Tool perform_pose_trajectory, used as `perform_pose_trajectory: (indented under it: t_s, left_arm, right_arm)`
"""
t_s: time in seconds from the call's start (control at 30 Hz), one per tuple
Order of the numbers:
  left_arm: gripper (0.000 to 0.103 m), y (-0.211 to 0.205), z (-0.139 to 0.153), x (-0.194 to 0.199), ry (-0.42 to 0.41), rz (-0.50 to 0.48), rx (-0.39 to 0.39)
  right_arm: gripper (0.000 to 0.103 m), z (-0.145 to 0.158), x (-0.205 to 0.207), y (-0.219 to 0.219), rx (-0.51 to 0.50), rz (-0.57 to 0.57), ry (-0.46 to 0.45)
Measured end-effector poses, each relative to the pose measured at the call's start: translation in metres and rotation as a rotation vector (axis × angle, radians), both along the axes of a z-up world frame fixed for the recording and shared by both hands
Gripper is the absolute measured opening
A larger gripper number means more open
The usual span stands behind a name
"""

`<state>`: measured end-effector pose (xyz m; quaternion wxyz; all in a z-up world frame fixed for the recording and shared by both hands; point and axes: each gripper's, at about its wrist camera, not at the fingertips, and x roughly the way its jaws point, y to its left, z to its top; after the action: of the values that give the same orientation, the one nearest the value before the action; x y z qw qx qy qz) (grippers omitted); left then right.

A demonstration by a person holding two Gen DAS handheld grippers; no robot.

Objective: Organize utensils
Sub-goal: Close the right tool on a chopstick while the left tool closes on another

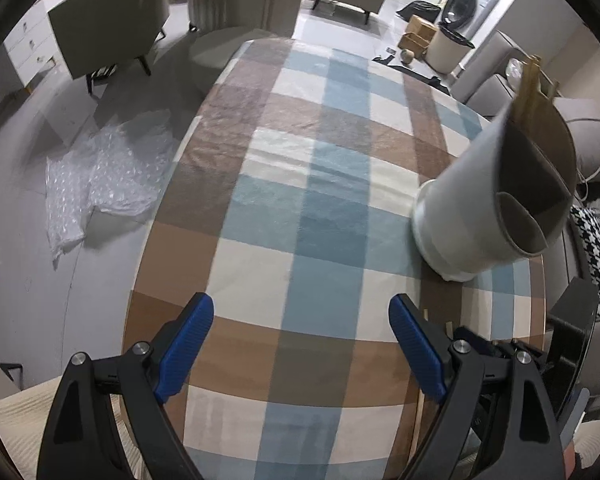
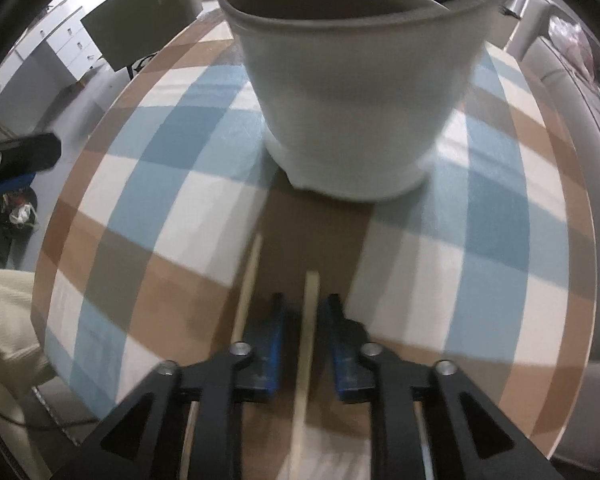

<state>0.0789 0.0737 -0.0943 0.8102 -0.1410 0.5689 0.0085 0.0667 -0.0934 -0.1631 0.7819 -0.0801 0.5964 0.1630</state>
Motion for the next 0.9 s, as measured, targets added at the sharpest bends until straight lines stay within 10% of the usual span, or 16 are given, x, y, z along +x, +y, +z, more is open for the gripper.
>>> perform_pose_trajectory:
  t_s: [0.43, 0.9]
  left_arm:
    - [0.086, -0.014, -0.005, 0.005, 0.053, -0.040, -0.014]
    - [0.080, -0.098, -0.032, 0.007, 0.158, -0.227, -0.005]
  right_arm:
    - [0.005, 0.009, 0.024, -0.004, 0.071, -0.115, -0.004]
    - [0.005, 0.044, 0.017, -0.147, 0.494, -0.575, -0.008]
